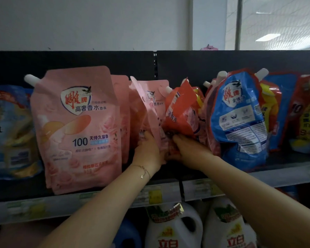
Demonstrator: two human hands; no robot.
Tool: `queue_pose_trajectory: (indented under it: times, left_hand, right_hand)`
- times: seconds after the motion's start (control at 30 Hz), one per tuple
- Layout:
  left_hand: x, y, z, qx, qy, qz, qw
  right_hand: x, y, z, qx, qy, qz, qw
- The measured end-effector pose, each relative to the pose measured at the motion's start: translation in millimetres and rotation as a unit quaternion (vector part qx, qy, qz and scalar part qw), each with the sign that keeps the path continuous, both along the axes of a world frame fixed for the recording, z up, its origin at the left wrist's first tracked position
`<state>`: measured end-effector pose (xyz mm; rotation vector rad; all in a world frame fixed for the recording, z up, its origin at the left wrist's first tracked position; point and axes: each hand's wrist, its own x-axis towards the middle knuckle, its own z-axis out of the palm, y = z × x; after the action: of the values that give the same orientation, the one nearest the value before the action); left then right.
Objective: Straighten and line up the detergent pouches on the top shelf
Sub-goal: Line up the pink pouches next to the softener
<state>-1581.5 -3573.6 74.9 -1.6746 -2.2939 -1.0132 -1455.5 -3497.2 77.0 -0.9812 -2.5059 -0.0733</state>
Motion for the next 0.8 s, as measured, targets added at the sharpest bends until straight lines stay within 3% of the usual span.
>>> queue_pose_trajectory:
  times: [0.57, 0.8]
  left_hand:
    - [16, -27, 3, 0.004, 0.015, 0.051, 0.999]
    - [36, -34, -1, 0.023, 0.087, 0.018, 0.996]
  right_hand:
    - [57, 26, 9, 0.046, 0.005, -0.026, 0.999]
    - [53, 3, 7, -0.053, 0.022, 0.024, 0.998]
